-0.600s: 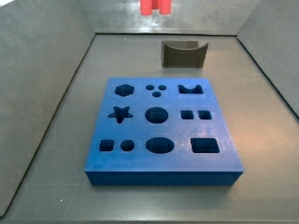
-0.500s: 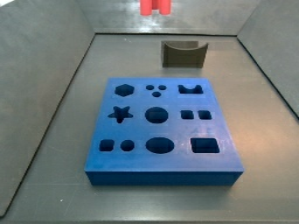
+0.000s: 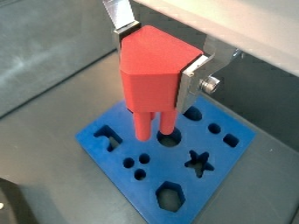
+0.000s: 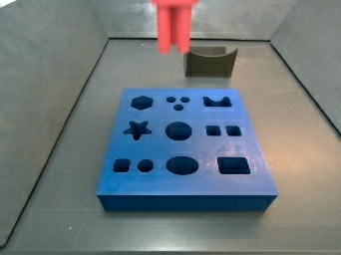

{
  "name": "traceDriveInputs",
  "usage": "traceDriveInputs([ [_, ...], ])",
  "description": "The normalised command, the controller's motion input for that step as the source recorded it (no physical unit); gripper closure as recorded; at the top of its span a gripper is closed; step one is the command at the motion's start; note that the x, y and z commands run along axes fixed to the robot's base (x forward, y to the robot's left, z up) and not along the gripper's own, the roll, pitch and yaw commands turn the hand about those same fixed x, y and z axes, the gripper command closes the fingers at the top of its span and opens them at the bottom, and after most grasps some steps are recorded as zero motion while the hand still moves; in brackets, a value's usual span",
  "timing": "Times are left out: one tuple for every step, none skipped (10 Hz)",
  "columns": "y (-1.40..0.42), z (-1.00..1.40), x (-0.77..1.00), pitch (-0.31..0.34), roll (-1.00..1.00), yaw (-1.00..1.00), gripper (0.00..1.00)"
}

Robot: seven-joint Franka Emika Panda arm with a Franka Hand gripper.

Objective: Insert the 3 prong object.

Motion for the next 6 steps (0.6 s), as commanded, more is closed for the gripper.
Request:
traceDriveInputs([
  [0.0, -0.63, 0.01, 0.0, -0.06, -0.05, 1.0],
  [0.02, -0.54, 0.0, 0.0, -0.08, -0.06, 1.0],
  [0.02, -0.45, 0.0, 0.0, -0.06, -0.09, 1.0],
  [0.01, -0.33, 0.0, 0.0, -0.04, -0.07, 1.0],
  [0.0, -0.3, 0.0, 0.0, -0.04, -0.06, 1.0],
  [0.02, -0.21, 0.0, 0.0, -0.06, -0.03, 1.0],
])
